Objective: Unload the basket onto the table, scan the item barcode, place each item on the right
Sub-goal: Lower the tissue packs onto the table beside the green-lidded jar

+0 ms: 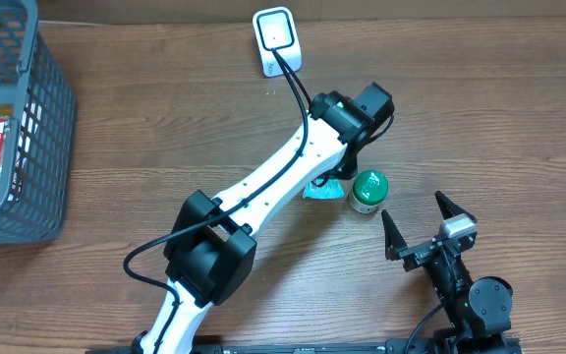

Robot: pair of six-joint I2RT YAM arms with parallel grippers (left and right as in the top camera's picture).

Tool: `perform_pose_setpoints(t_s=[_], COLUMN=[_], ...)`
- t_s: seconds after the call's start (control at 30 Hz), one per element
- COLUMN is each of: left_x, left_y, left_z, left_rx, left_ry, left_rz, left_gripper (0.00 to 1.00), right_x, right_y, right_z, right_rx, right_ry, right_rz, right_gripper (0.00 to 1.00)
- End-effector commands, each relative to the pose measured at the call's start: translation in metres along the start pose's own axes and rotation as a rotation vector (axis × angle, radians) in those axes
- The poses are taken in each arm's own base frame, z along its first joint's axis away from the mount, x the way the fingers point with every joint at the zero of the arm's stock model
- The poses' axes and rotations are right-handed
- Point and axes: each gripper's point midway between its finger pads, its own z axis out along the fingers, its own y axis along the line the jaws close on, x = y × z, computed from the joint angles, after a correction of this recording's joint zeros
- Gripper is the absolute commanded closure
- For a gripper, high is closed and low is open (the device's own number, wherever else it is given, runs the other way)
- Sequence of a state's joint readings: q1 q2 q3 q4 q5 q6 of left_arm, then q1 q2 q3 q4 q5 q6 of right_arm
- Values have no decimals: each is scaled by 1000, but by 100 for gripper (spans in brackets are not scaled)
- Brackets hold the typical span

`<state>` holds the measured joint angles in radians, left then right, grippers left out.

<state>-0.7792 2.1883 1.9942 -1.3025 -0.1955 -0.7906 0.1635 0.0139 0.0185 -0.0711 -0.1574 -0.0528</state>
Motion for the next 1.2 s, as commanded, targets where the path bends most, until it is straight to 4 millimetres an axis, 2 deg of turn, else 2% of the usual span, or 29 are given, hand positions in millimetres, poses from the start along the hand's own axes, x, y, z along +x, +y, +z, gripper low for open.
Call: perform_pose_setpoints(t_s=[0.0,0.23,0.33,0.67,0.83,0.9,1.03,1.17], left_x=[11,35,38,50,55,57,58,51], left_y=[7,-9,-9,-18,-16,-15,-14,-14], left_z=[13,41,50,60,69,72,74,65], left_rx=[-42,38,41,95,88,85,88,102], left_ry=[27,118,125,171,174,178,179,176], left_rz=[-36,-40,-40,-26,-24,-23,5,44], left_gripper=[48,47,48,46,46,45,35,30], right_x=[2,2,2,2,2,2,2,2], right_y=[0,0,0,0,0,0,0,0], right_z=[0,0,0,0,0,0,0,0], right_rx=[1,1,1,1,1,1,1,1], right_ry=[-4,-4,-4,-4,-4,-4,-4,-4], right_rz=[0,0,0,0,0,0,0,0], right_gripper=[0,0,0,0,0,0,0,0])
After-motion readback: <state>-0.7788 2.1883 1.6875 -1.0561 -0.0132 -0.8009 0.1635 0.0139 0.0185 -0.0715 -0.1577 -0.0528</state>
